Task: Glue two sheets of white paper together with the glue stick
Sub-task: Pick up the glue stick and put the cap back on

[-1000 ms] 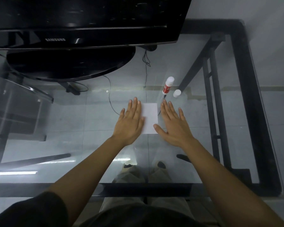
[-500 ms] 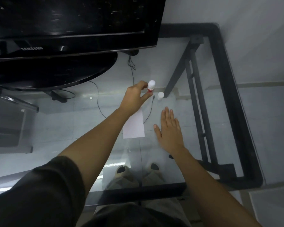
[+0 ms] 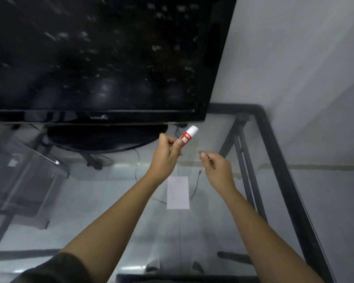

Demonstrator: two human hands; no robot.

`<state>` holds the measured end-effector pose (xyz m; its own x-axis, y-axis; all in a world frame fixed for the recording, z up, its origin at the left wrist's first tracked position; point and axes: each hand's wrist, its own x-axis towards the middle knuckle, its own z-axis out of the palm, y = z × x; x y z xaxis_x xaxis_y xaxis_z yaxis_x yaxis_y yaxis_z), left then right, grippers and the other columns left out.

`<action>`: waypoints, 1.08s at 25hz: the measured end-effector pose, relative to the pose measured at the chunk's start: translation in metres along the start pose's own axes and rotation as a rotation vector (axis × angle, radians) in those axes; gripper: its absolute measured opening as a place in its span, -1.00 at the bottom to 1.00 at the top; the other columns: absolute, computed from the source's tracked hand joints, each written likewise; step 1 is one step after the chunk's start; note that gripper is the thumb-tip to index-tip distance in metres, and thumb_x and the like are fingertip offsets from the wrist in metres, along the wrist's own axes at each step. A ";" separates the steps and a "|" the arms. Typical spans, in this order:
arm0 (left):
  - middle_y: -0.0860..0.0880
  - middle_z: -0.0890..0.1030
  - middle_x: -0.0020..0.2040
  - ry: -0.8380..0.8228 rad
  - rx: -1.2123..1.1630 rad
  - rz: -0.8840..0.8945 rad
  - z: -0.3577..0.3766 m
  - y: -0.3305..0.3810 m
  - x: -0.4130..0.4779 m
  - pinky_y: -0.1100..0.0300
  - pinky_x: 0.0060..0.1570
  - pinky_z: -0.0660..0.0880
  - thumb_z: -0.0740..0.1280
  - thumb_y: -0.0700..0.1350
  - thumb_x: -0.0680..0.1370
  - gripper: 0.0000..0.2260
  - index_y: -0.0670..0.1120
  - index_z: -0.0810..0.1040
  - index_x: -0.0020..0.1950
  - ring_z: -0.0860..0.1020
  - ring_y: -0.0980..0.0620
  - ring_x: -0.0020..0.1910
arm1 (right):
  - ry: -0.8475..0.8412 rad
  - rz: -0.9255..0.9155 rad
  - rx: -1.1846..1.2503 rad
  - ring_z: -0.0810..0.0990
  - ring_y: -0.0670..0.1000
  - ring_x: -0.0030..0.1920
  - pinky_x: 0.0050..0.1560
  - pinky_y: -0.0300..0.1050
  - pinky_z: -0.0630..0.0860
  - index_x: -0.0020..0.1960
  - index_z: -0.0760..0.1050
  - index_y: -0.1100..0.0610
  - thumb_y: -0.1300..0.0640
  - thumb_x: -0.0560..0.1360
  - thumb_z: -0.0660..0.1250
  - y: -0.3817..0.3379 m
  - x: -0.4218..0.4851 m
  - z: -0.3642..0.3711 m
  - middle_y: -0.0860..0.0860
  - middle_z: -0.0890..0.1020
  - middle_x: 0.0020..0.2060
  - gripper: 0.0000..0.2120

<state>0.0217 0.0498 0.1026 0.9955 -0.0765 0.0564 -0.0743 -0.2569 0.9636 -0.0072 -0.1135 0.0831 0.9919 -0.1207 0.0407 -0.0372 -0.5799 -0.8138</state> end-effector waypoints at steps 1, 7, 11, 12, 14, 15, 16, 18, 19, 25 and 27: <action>0.01 0.49 -0.24 0.031 0.012 0.038 -0.007 0.013 -0.002 0.42 -0.34 0.42 0.14 -0.02 0.60 -0.87 0.05 0.26 -0.14 0.47 0.23 -0.35 | -0.018 0.008 0.083 0.61 0.04 -0.07 -0.10 -0.21 0.49 0.04 0.59 0.11 -0.04 0.55 0.19 -0.021 0.006 -0.005 0.07 0.67 -0.09 -0.71; 0.02 0.42 -0.29 0.061 0.002 0.189 -0.027 0.066 -0.005 0.36 -0.40 0.37 0.03 0.05 0.61 -0.82 0.02 0.26 -0.14 0.39 0.24 -0.41 | -0.059 -0.009 0.484 0.54 -0.29 -0.30 -0.30 -0.49 0.45 -0.19 0.59 -0.15 -0.29 0.36 0.24 -0.102 0.020 -0.017 -0.19 0.62 -0.34 -0.73; 0.01 0.45 -0.19 0.037 -0.069 0.128 -0.035 0.070 -0.012 0.31 -0.34 0.46 0.10 0.10 0.59 -0.79 -0.03 0.30 0.03 0.45 0.22 -0.37 | -0.007 -0.046 0.561 0.54 -0.18 -0.30 -0.31 -0.45 0.45 -0.14 0.62 -0.05 -0.21 0.42 0.28 -0.109 0.022 -0.020 -0.12 0.64 -0.34 -0.73; 0.02 0.48 -0.15 0.036 -0.046 0.162 -0.036 0.067 -0.016 0.37 -0.32 0.47 0.20 0.07 0.56 -0.81 0.00 0.31 0.05 0.49 0.24 -0.33 | 0.010 -0.046 0.572 0.57 -0.20 -0.28 -0.30 -0.46 0.46 -0.13 0.62 -0.05 -0.23 0.40 0.28 -0.108 0.021 -0.022 -0.14 0.66 -0.32 -0.71; 0.08 0.53 -0.13 0.073 0.063 0.264 -0.038 0.062 -0.022 0.42 -0.27 0.48 0.35 0.00 0.49 -0.81 0.08 0.36 0.00 0.53 0.27 -0.25 | 0.022 -0.047 0.590 0.61 -0.26 -0.18 -0.28 -0.49 0.45 -0.14 0.60 -0.08 -0.26 0.36 0.27 -0.110 0.020 -0.024 -0.19 0.67 -0.27 -0.70; 0.12 0.55 -0.16 0.098 0.081 0.298 -0.039 0.061 -0.024 0.42 -0.26 0.49 0.36 0.02 0.47 -0.83 0.11 0.38 -0.04 0.54 0.27 -0.24 | 0.018 -0.046 0.599 0.61 -0.27 -0.15 -0.27 -0.50 0.45 -0.14 0.60 -0.09 -0.27 0.36 0.27 -0.110 0.020 -0.024 -0.20 0.67 -0.25 -0.70; 0.11 0.58 -0.21 0.102 0.056 0.300 -0.040 0.063 -0.024 0.39 -0.27 0.50 0.34 0.06 0.46 -0.86 0.11 0.41 -0.06 0.56 0.24 -0.27 | 0.016 -0.048 0.609 0.61 -0.27 -0.13 -0.26 -0.50 0.45 -0.13 0.60 -0.09 -0.27 0.36 0.26 -0.111 0.019 -0.024 -0.19 0.67 -0.23 -0.70; 0.06 0.61 -0.30 0.056 -0.096 0.214 -0.042 0.068 -0.023 0.31 -0.30 0.52 0.30 0.14 0.45 -0.80 0.03 0.47 -0.09 0.56 0.17 -0.35 | 0.029 -0.058 0.622 0.62 -0.20 -0.13 -0.25 -0.48 0.47 -0.10 0.60 -0.09 -0.27 0.39 0.26 -0.113 0.019 -0.024 -0.12 0.68 -0.20 -0.70; 0.04 0.60 -0.34 -0.001 -0.244 0.107 -0.043 0.071 -0.021 0.28 -0.32 0.50 0.29 0.15 0.46 -0.76 -0.02 0.50 -0.09 0.54 0.15 -0.40 | 0.036 -0.066 0.625 0.62 -0.14 -0.15 -0.25 -0.47 0.48 -0.10 0.60 -0.09 -0.26 0.40 0.26 -0.114 0.019 -0.024 -0.08 0.68 -0.19 -0.71; -0.03 0.52 -0.38 -0.157 -0.756 -0.320 -0.046 0.084 -0.015 0.33 -0.42 0.47 0.27 -0.03 0.56 -0.82 -0.08 0.44 0.10 0.44 0.15 -0.48 | 0.038 -0.099 0.605 0.63 -0.11 -0.06 -0.13 -0.42 0.49 -0.13 0.62 -0.08 -0.29 0.37 0.25 -0.111 0.023 -0.026 -0.04 0.69 -0.17 -0.67; 0.00 0.51 -0.37 -0.091 -0.530 -0.088 -0.042 0.083 -0.019 0.29 -0.35 0.44 0.30 -0.04 0.53 -0.83 -0.07 0.44 0.05 0.42 0.15 -0.44 | 0.030 -0.097 0.613 0.62 -0.17 -0.04 -0.12 -0.44 0.49 -0.14 0.62 -0.12 -0.30 0.36 0.25 -0.113 0.025 -0.026 -0.10 0.69 -0.17 -0.68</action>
<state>-0.0011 0.0705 0.1926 0.9857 -0.1658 -0.0309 0.0728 0.2531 0.9647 0.0181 -0.0720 0.1915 0.9830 -0.1183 0.1403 0.1387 -0.0218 -0.9901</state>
